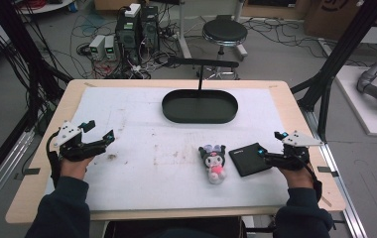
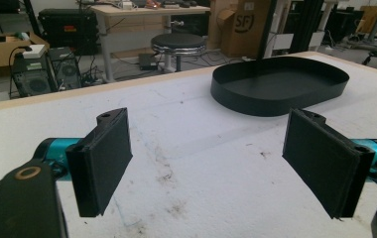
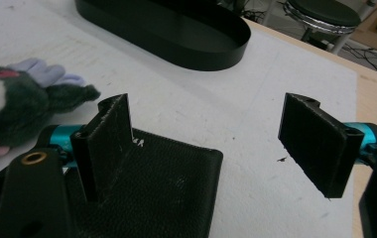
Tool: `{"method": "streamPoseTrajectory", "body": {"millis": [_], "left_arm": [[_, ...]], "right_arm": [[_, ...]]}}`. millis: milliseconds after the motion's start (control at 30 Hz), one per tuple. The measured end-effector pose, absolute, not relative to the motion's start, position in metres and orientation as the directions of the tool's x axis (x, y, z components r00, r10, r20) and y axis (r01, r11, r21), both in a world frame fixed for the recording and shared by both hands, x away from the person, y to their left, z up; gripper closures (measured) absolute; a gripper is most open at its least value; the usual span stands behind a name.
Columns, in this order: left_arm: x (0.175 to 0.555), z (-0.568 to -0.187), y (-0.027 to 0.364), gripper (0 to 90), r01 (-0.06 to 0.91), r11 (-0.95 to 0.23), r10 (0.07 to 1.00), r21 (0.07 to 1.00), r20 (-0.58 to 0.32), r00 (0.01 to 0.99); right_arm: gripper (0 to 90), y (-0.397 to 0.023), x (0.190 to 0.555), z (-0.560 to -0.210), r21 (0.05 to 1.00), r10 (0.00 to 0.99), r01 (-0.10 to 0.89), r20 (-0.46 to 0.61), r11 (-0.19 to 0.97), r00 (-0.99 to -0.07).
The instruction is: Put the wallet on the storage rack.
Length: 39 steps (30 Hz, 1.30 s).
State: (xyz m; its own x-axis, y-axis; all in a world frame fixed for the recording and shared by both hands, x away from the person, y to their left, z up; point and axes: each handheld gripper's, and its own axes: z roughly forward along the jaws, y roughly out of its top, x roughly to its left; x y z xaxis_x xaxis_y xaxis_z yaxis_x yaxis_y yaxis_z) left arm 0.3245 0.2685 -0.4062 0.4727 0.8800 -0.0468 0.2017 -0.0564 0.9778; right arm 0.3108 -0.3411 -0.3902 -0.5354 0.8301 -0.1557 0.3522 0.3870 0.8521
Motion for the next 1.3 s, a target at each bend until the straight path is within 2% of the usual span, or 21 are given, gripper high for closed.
{"method": "streamPoseTrajectory", "body": {"millis": [167,200,367,533,633,900,933,1000,1200,1233,1300], "left_arm": [[0.324,-0.406,0.269,18.8,0.2,-0.057,0.881,0.978,-0.045,0.47],[0.324,-0.406,0.269,18.9,0.2,-0.057,0.881,0.978,-0.045,0.471],[0.326,-0.407,0.267,19.2,0.205,-0.064,0.879,0.977,-0.042,0.474],[0.33,-0.408,0.265,19.5,0.211,-0.075,0.878,0.975,-0.036,0.478],[0.33,-0.408,0.264,19.5,0.212,-0.081,0.877,0.974,-0.031,0.48],[0.329,-0.408,0.263,19.6,0.215,-0.084,0.878,0.973,-0.029,0.477],[0.329,-0.409,0.264,19.6,0.215,-0.086,0.879,0.973,-0.028,0.477],[0.329,-0.409,0.264,19.6,0.217,-0.081,0.879,0.973,-0.033,0.475],[0.33,-0.41,0.264,19.7,0.222,-0.083,0.881,0.972,-0.032,0.472],[0.329,-0.41,0.264,19.7,0.223,-0.084,0.881,0.971,-0.032,0.472],[0.33,-0.41,0.264,19.8,0.223,-0.083,0.882,0.971,-0.032,0.471]], "right_arm": [[23.7,-0.344,0.305,-0.392,0.838,0.798,0.338,-0.176,0.429,-0.576],[26.5,-0.345,0.303,-0.392,0.835,0.786,0.332,-0.178,0.439,-0.591],[27.0,-0.347,0.296,-0.396,0.809,0.716,0.301,-0.198,0.505,-0.67],[27.0,-0.34,0.295,-0.409,0.751,0.577,0.267,-0.181,0.604,-0.796],[29.5,-0.326,0.297,-0.42,0.686,0.508,0.251,-0.198,0.683,-0.838],[38.6,-0.319,0.304,-0.431,0.642,0.487,0.248,-0.223,0.725,-0.845],[44.1,-0.317,0.306,-0.432,0.631,0.461,0.23,-0.227,0.74,-0.858],[46.5,-0.317,0.306,-0.433,0.632,0.448,0.218,-0.229,0.743,-0.864],[47.9,-0.317,0.307,-0.434,0.624,0.432,0.213,-0.222,0.752,-0.874],[49.7,-0.317,0.306,-0.434,0.624,0.434,0.214,-0.223,0.752,-0.873],[59.6,-0.316,0.306,-0.433,0.632,0.435,0.204,-0.233,0.747,-0.87]]}}
